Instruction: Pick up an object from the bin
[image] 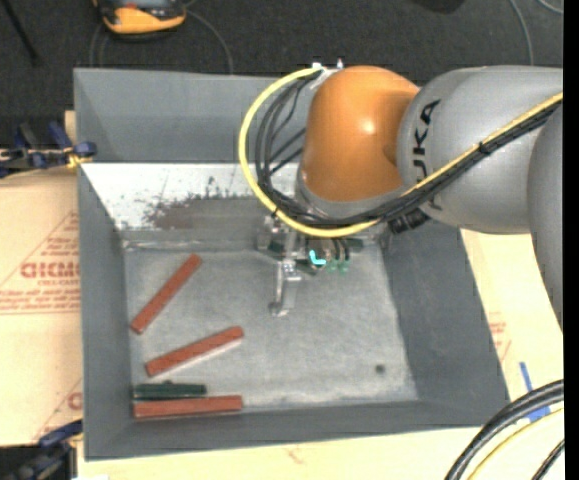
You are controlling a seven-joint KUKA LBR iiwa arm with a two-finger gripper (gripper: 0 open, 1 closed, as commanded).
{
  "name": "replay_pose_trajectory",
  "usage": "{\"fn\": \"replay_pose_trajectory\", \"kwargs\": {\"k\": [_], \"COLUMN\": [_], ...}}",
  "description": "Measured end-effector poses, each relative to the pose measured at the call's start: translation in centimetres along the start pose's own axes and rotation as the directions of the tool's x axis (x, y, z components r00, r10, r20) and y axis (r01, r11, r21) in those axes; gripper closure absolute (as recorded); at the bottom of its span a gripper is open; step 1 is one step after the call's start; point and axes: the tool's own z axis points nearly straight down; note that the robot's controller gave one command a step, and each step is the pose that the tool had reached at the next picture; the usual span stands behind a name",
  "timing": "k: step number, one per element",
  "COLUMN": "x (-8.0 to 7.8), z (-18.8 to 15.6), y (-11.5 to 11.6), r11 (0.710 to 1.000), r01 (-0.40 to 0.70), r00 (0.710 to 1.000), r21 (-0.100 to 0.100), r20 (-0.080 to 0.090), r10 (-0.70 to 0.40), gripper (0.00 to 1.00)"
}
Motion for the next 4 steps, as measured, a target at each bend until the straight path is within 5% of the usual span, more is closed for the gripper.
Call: {"fn": "replay_pose_trajectory", "kwargs": {"k": [1,2,3,4], "x": [-0.2,-0.3,1.6,2.3], "z": [-0.4,2.7,8.7,12.3], "y": [0.0,0.4,1.0,3.1], "r11": [1.0,0.998,0.996,0.999], "r01": [-0.001,0.056,0.093,0.05], "r00": [1.0,0.998,0.996,0.999], "r21": [-0.001,0.002,0.001,-0.001], "r20": [0.007,0.014,0.01,0.007], "r10": [0.001,-0.056,-0.093,-0.05], "gripper": [0.0,0.0,0.0,1.0]}}
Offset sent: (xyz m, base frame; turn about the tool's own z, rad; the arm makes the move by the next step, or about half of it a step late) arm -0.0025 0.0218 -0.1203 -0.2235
